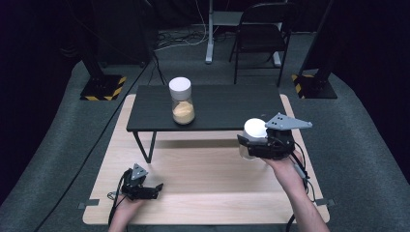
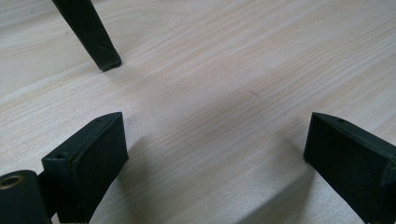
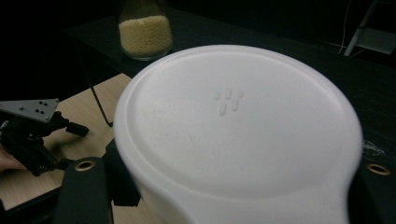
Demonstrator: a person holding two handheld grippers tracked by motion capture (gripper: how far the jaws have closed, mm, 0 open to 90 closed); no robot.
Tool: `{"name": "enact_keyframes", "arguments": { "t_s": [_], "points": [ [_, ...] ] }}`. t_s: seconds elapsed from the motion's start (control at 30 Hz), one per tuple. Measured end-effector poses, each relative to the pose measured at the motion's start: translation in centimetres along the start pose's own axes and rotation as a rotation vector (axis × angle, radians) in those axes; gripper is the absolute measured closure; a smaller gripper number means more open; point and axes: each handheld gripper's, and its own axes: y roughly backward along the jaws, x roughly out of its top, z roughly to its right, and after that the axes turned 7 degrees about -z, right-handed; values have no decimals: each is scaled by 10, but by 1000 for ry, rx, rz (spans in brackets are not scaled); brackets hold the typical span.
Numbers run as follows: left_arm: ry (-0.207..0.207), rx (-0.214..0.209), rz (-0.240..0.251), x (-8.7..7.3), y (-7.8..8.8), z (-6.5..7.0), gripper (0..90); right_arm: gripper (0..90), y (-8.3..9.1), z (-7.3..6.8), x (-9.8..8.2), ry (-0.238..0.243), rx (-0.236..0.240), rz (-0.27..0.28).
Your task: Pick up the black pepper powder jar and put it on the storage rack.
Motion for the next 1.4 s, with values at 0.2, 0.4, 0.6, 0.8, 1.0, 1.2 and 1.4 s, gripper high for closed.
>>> {"name": "enact_keyframes", "arguments": {
  "t_s": [0.2,0.4,0.6,0.8,1.0,1.2,1.4],
  "points": [
    [0,0,0,0,0,0,55,295,3,3,10,-2,-1,10],
    [0,0,0,0,0,0,55,295,1,4,21,7,-11,8],
    [0,0,0,0,0,0,55,296,0,5,32,12,-15,8],
    [0,-1,0,0,0,0,55,296,-4,7,42,8,-13,11],
    [-2,-1,0,0,0,0,55,296,-9,9,52,9,-22,12],
    [-1,-1,-1,1,0,0,54,296,-14,10,65,9,-29,11],
    [-2,-2,-1,1,0,0,54,296,-22,11,76,11,-46,6]
  ]
}}
